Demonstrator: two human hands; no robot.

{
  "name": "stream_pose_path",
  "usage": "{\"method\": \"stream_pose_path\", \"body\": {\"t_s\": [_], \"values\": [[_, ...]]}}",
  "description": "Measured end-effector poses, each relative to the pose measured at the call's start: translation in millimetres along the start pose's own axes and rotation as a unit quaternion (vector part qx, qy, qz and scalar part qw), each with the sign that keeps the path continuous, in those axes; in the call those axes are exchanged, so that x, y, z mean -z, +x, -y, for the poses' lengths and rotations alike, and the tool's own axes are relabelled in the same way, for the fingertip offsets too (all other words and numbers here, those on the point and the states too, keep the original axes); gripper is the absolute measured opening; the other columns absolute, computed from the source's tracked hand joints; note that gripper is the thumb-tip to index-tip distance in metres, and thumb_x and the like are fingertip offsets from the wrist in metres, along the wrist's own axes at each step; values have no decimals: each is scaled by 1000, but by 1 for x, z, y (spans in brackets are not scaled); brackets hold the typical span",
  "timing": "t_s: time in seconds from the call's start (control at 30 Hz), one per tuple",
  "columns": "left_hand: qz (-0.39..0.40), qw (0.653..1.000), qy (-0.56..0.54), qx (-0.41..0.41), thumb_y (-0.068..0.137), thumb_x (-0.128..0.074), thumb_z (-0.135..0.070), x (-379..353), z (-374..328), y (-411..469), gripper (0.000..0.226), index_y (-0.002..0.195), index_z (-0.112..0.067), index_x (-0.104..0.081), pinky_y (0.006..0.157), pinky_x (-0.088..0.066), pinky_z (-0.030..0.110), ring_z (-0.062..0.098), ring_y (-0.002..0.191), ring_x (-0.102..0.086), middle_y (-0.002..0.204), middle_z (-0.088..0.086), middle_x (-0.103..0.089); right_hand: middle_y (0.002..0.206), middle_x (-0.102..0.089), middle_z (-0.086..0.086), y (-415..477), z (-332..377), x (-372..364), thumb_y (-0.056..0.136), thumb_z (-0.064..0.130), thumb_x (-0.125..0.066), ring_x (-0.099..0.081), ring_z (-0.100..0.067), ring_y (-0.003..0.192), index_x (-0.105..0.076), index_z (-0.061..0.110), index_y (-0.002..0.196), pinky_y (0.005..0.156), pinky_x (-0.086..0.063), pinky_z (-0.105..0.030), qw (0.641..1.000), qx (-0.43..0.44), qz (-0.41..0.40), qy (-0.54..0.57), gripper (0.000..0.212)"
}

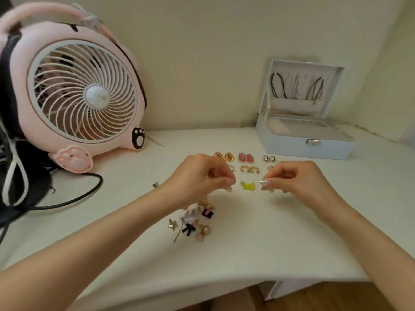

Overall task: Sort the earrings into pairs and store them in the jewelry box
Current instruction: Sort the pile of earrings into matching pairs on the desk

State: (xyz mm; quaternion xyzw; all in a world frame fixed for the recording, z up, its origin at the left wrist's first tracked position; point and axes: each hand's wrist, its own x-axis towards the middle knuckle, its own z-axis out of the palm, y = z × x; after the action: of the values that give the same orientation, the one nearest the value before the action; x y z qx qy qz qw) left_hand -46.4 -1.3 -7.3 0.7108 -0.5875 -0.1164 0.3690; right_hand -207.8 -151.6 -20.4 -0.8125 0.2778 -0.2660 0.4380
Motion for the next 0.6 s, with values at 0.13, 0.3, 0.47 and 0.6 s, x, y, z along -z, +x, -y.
{"method": "stream_pose_path", "body": {"t_s": [0.13, 0.3, 0.47, 0.6], "values": [[50, 998, 25, -33, 83, -66, -17, -38, -16, 38, 4, 85, -15, -68, 74, -41, 19, -4, 68, -50, 73, -8, -67, 68, -70, -17, -3, -22, 20, 71, 3, -76, -58, -12, 52, -69, -2, 71, 52, -46, -16, 999, -50, 1, 21, 8], [124, 991, 35, -47, 81, -67, -17, -75, -23, 70, 8, 88, -13, -67, 99, -27, 31, -9, 77, -47, 70, -6, -64, 67, -67, -22, -8, -36, 32, 74, -5, -72, -64, -20, 54, -66, -8, 76, 52, -54, -21, 994, -79, 9, 80, 7], [166, 981, 92, -45, 81, -68, -17, -84, -22, 82, 8, 88, -15, -67, 87, -44, 31, 12, 81, -55, 71, -10, -59, 64, -68, -13, -3, -45, 37, 76, -5, -69, -64, -11, 54, -67, -5, 76, 51, -51, -17, 994, -73, 36, 66, 3], [160, 976, 143, -35, 79, -69, -22, -89, -14, 95, 6, 84, -21, -66, 99, -35, 36, 18, 101, -51, 65, -18, -48, 68, -69, -17, 8, -50, 34, 76, 0, -72, -61, -9, 55, -71, 1, 74, 50, -46, -16, 998, -56, 25, 27, 2]]}}
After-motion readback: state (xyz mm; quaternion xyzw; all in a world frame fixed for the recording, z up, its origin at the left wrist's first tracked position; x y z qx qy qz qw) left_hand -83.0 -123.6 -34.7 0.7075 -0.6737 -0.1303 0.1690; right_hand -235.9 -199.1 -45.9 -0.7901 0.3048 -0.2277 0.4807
